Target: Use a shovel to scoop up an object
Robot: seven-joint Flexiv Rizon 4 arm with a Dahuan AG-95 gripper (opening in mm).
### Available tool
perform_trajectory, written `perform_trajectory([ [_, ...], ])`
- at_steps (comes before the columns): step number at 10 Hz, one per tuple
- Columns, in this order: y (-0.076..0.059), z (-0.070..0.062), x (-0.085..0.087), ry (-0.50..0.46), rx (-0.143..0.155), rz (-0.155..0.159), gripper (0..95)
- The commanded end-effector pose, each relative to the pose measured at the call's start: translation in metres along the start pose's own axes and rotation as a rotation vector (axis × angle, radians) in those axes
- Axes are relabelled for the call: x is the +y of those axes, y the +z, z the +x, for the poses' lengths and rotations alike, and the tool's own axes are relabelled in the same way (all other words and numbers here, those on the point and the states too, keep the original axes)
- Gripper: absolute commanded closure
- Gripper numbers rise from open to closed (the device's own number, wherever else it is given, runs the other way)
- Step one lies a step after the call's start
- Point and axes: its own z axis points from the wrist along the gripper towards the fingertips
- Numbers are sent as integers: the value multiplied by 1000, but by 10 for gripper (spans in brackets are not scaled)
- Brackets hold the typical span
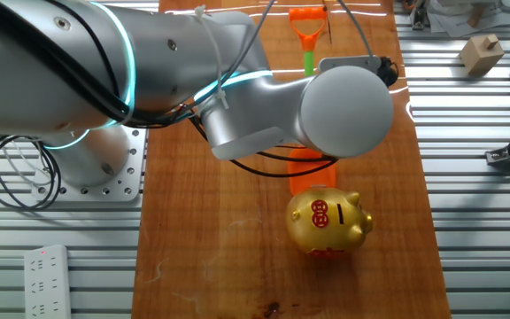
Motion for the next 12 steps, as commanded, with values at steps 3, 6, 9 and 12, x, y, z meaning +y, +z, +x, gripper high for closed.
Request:
perform_trajectory([
  [3,5,3,0,-8,14,-4,950],
  [6,5,3,-1,-6,11,-7,950],
  [9,6,2,-1,-5,14,-13,950],
  [12,6,1,-2,-1,9,-15,950],
])
